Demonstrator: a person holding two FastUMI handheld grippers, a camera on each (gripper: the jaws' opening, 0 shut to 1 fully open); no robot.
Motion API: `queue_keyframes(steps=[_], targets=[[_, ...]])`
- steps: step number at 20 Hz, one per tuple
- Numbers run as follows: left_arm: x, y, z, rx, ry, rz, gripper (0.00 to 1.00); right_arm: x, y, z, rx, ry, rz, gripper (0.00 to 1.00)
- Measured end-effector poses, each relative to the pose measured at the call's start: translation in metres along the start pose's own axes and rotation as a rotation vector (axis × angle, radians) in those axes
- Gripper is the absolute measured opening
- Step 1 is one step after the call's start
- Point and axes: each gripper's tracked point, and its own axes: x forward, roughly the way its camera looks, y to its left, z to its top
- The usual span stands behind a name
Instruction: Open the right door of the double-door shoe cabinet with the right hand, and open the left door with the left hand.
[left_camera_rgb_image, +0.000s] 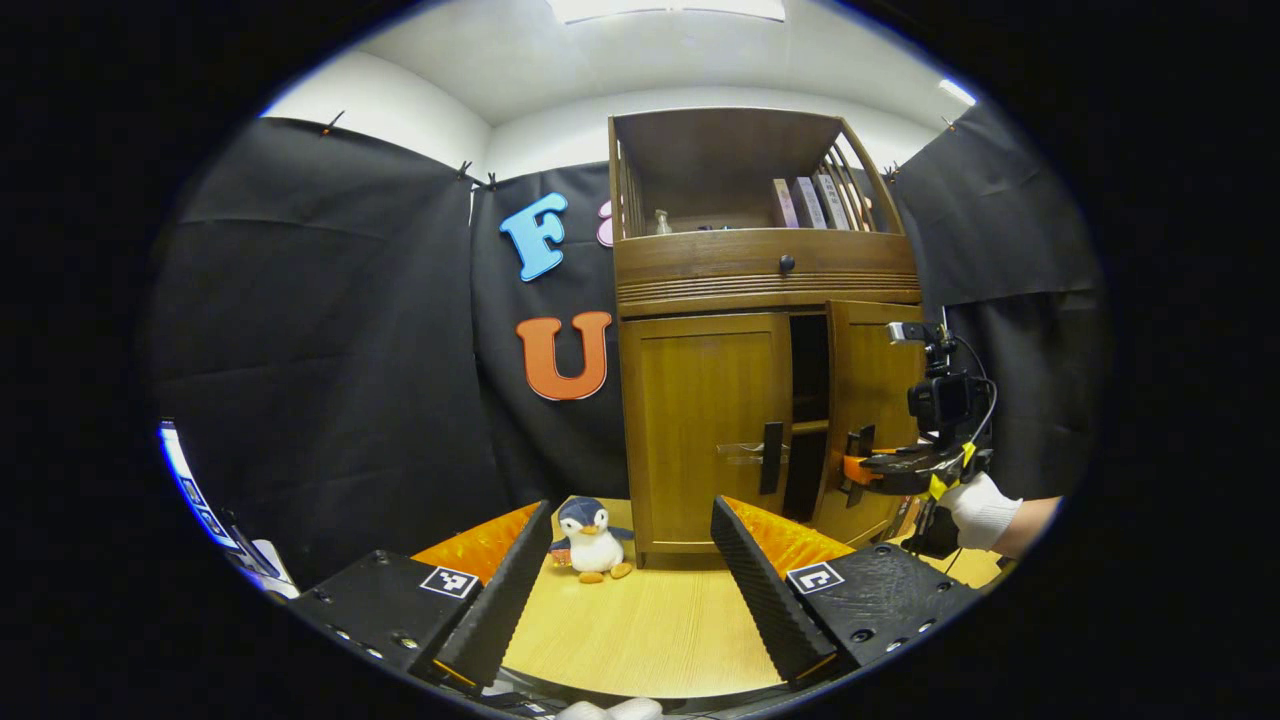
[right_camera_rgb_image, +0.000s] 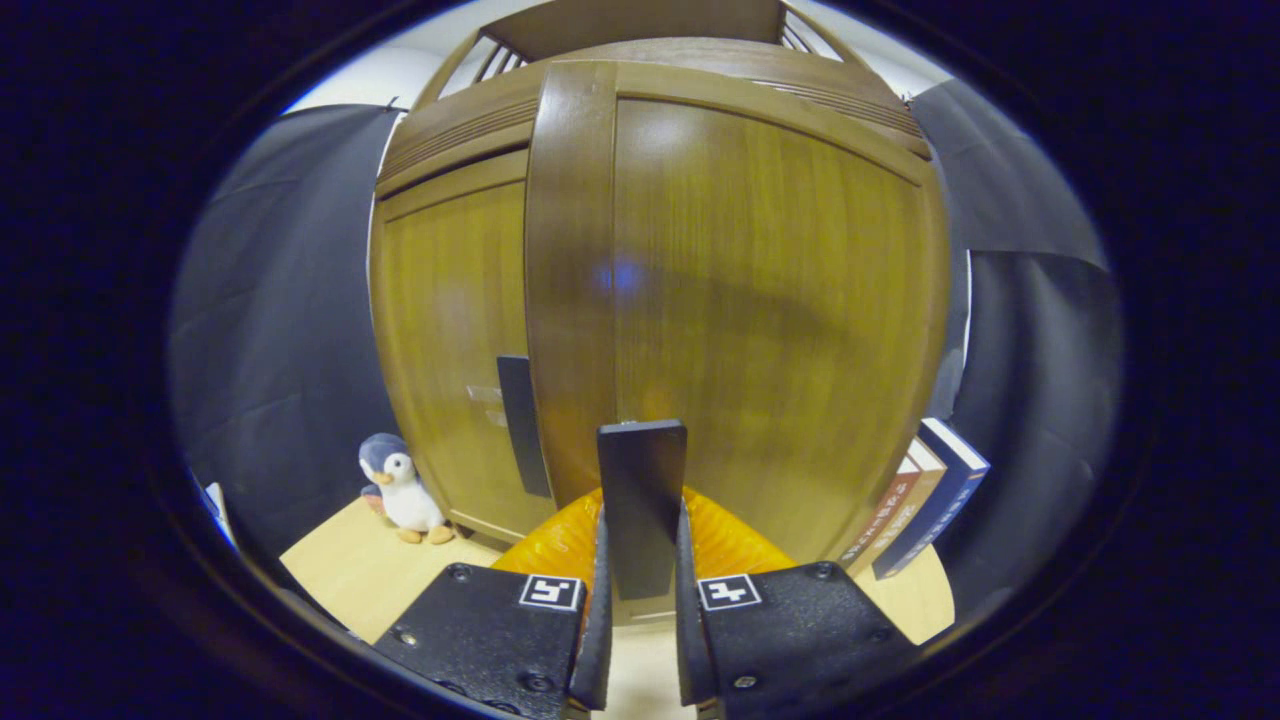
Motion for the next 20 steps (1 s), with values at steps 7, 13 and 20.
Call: queue_keyframes(steps=[7, 13, 20], targets=[[-0.004, -0.027, -0.002, 0.013, 0.002, -0.057, 0.96, -0.048, -0.025, -0.015, 0.009, -0.001, -0.005, 0.3], [0.0, -0.054, 0.001, 0.012, -0.002, -0.113, 0.96, -0.085, -0.058, -0.026, 0.032, 0.001, -0.044, 0.26], [0.004, -0.091, -0.002, 0.017, 0.015, -0.173, 0.96, -0.116, -0.099, -0.034, 0.062, 0.002, -0.092, 0.2]])
